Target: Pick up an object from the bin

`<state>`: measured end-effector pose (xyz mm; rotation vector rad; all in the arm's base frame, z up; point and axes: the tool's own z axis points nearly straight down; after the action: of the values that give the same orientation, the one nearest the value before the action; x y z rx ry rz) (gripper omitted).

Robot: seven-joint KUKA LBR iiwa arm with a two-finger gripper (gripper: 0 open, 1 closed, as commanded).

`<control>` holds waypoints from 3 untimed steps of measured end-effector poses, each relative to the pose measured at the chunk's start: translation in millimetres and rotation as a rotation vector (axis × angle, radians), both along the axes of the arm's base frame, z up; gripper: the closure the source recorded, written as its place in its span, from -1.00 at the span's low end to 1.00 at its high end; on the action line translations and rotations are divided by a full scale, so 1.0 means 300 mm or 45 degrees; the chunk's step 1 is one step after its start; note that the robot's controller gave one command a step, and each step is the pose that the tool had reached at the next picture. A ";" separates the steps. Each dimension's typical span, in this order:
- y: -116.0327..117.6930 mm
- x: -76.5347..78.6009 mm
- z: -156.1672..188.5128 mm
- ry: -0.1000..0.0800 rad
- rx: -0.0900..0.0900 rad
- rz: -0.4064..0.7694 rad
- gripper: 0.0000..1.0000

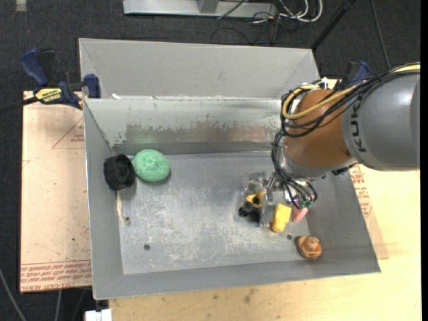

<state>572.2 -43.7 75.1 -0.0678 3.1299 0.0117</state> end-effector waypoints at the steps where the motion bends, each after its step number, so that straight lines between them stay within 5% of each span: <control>1: -0.028 0.014 0.157 0.018 -0.009 -0.021 1.00; 2: -0.020 -0.043 0.176 -0.002 -0.010 0.006 1.00; 3: -0.038 -0.066 0.246 0.027 -0.007 0.014 1.00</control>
Offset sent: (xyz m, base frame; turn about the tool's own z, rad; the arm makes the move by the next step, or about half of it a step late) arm -0.0465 -0.0047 -0.0051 -0.0362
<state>552.4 -55.0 149.0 -0.0849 3.1509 0.0042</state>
